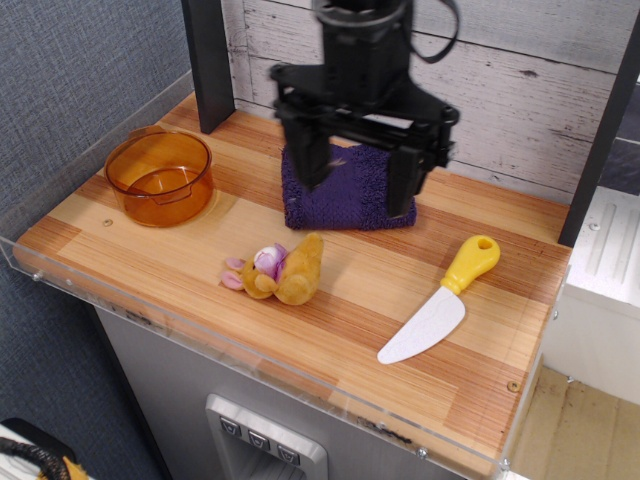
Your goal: Place the knife on the purple cloth.
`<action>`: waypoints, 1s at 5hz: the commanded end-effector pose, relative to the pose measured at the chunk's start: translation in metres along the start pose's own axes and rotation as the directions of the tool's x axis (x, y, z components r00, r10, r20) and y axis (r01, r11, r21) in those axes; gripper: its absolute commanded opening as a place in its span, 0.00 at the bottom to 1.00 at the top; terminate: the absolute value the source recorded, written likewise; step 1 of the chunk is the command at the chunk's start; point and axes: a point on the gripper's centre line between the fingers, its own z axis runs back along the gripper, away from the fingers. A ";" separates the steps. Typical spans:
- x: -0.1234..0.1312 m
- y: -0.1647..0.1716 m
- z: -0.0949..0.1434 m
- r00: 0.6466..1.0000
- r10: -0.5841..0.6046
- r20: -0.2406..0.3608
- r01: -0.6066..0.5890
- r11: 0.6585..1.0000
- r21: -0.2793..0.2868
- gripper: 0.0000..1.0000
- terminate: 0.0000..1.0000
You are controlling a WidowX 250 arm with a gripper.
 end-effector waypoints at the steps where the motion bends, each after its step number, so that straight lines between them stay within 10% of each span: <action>1: 0.048 -0.021 -0.027 0.986 -0.167 0.027 0.167 0.986 0.012 1.00 0.00; 5: 0.070 -0.071 -0.065 0.981 -0.191 0.044 0.189 0.981 0.046 1.00 0.00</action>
